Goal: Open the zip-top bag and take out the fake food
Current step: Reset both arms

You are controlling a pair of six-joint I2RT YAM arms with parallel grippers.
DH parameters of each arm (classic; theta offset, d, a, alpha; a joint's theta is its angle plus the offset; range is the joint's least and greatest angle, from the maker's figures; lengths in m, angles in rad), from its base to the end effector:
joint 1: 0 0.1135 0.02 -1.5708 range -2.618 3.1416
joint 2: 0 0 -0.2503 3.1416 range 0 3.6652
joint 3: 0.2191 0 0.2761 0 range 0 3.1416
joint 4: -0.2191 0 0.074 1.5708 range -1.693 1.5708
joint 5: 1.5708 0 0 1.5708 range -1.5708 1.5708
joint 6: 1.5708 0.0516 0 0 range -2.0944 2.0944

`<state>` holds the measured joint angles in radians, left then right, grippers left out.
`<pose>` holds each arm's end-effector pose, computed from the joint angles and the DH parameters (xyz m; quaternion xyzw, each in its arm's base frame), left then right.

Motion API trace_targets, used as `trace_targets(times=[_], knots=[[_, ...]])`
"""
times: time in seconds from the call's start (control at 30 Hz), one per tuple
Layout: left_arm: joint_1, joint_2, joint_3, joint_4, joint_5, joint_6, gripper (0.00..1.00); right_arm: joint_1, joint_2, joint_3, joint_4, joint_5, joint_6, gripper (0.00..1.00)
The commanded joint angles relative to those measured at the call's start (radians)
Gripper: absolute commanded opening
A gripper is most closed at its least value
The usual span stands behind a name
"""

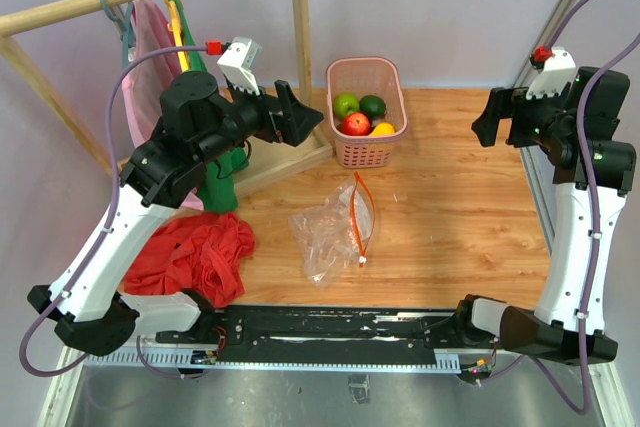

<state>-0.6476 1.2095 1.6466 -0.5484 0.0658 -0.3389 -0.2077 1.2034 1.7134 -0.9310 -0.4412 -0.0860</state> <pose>0.2173 -0.1686 0.5022 0.1362 0.7327 -0.3371 0.5753 0.2454 -0.0292 0.4817 -0.0690 0.8246 0.1040 0.5517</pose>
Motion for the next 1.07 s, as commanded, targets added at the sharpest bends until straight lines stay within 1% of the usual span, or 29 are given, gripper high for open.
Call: trace_targets(times=[0.0,0.63,1.03], knots=[[0.011,-0.001,0.018,0.005,0.011,0.018,0.99,-0.013,-0.012,0.035,0.027,0.023,0.006,0.98],[0.021,-0.046,-0.059,0.011,0.002,-0.008,0.99,-0.013,-0.033,0.022,0.046,0.040,0.001,0.98],[0.025,-0.048,-0.070,0.013,0.008,-0.020,0.99,-0.012,-0.044,0.016,0.055,0.055,0.006,0.98]])
